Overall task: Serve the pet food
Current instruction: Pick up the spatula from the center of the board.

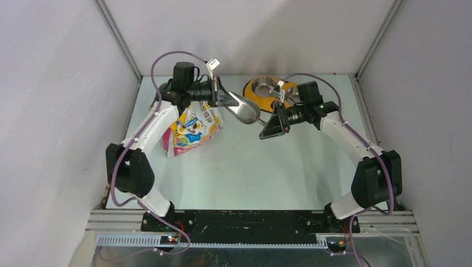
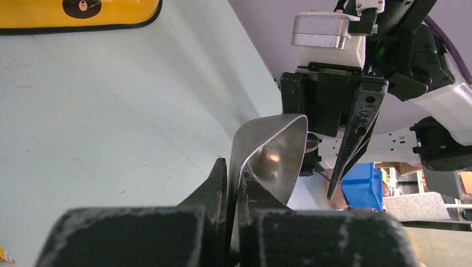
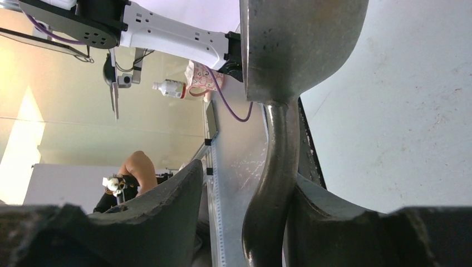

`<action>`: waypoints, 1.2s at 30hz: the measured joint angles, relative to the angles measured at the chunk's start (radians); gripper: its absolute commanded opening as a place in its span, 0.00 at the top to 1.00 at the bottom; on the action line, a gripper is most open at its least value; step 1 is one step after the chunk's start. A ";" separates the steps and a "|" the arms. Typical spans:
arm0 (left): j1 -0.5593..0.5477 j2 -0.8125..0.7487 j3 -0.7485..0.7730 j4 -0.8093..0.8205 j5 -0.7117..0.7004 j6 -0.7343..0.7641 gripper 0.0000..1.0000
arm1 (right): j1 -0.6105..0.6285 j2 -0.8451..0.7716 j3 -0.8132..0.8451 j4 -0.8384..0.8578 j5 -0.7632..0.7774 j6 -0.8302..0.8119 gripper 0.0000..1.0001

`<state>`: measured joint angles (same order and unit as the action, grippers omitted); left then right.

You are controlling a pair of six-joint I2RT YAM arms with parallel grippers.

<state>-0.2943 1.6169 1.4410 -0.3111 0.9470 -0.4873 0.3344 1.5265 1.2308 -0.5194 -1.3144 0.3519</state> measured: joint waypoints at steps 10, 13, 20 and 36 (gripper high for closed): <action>-0.021 0.000 0.001 -0.013 0.000 0.010 1.00 | 0.002 0.000 -0.010 0.004 -0.001 0.019 0.68; -0.029 -0.001 0.008 -0.018 0.002 0.010 1.00 | 0.002 0.000 -0.011 0.003 0.002 0.025 0.92; -0.035 -0.007 0.020 -0.032 -0.009 0.025 0.94 | 0.002 0.002 -0.017 -0.006 0.021 0.032 1.00; -0.035 -0.045 0.020 -0.020 -0.026 0.051 0.94 | -0.019 -0.069 -0.017 0.001 0.093 0.015 1.00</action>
<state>-0.3298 1.5723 1.4609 -0.3313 0.9207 -0.4366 0.3157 1.4578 1.2140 -0.5186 -1.2217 0.3668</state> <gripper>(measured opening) 0.098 0.259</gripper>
